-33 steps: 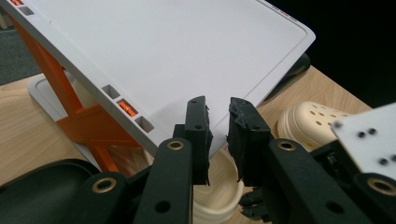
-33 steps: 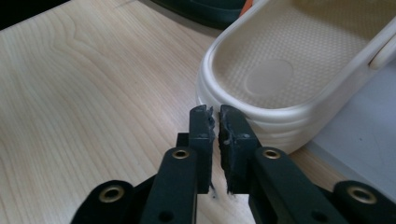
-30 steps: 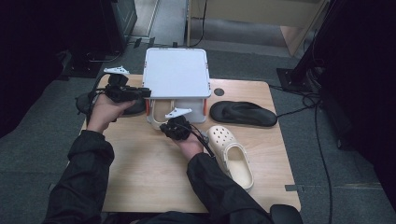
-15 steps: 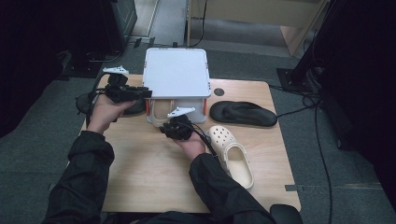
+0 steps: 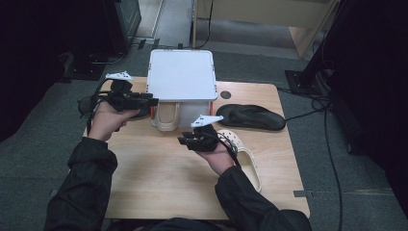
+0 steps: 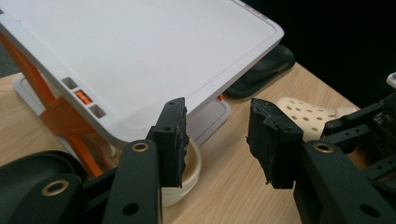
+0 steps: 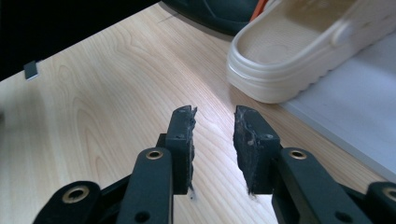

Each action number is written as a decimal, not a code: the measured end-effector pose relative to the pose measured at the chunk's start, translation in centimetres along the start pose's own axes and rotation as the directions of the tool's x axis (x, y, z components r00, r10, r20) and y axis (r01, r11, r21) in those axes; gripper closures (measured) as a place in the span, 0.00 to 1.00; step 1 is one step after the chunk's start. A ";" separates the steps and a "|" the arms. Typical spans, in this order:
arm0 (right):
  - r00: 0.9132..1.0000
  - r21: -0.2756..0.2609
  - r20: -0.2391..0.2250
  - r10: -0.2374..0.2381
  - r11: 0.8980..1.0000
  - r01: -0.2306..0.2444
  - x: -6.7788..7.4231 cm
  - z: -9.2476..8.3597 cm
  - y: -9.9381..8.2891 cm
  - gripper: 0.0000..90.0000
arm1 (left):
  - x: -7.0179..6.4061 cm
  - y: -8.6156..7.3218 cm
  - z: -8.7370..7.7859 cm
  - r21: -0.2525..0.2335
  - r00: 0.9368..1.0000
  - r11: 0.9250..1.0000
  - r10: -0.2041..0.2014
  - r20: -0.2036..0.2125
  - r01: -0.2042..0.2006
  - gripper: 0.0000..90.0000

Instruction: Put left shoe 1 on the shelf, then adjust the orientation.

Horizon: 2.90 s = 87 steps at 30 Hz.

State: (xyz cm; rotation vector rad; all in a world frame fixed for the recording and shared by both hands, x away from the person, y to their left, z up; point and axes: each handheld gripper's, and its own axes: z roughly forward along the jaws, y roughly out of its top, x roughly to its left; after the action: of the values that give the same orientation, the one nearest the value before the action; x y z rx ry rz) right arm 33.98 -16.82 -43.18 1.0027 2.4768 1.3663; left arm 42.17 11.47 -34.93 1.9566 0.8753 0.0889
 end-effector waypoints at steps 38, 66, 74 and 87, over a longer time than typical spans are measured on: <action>0.982 -0.043 0.175 0.078 0.996 -0.072 -5.8 -12.9 -6.9 0.65 | -3.5 -6.3 4.5 0.077 0.999 0.996 0.042 0.023 -0.044 0.60; 0.979 -0.030 0.170 0.114 0.993 -0.110 -7.4 -14.7 -10.8 0.58 | -3.5 -6.3 5.4 0.079 0.998 0.995 0.058 0.040 -0.061 0.59; 0.980 0.052 0.189 0.068 0.996 -0.079 -7.7 -14.1 -11.4 0.61 | -3.3 -6.4 5.1 0.070 0.998 0.996 0.051 0.030 -0.053 0.60; 0.948 0.078 0.319 0.012 0.996 -0.039 -7.2 -12.4 -10.6 0.80 | -3.3 -6.6 5.1 0.062 0.999 0.997 0.046 0.020 -0.047 0.60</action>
State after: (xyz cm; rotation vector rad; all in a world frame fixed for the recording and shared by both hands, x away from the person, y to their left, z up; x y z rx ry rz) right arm 29.15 -33.83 -45.78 1.1725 2.3001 1.0184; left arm 38.19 7.59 -41.99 2.0338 0.8294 0.0715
